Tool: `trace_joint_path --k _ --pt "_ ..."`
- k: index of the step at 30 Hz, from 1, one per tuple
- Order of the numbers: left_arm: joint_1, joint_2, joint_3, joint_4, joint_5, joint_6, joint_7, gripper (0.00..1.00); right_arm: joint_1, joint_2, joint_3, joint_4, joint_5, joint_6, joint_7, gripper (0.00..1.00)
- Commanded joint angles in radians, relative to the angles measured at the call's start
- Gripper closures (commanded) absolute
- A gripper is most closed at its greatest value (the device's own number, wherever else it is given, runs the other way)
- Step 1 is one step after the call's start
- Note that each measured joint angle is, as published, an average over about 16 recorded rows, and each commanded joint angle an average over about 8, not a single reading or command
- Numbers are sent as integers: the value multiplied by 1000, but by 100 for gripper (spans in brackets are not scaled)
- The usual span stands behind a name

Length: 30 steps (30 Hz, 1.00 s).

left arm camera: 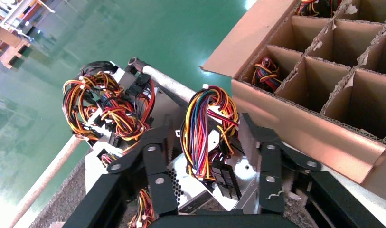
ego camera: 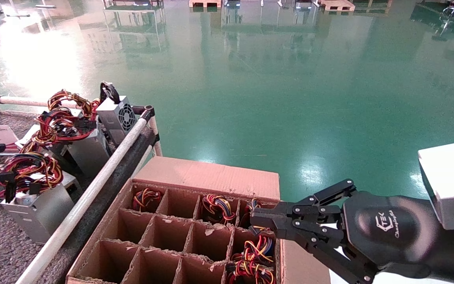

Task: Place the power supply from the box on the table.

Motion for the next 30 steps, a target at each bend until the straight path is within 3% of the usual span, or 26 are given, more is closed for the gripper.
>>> trace_joint_path --k 1,14,28,30 --pt "-2 1 1 0 1 2 -2 0 0 0 0 0 0 0 0 100" --pt "-15 15 -6 -7 -16 10 -13 0 0 0 0 0 0 0 0 100" --pt "4 58 -18 -36 -125 23 -20 0 0 0 0 0 0 0 0 100" --pt "12 64 -18 -41 -142 24 -17 0 0 0 0 0 0 0 0 88"
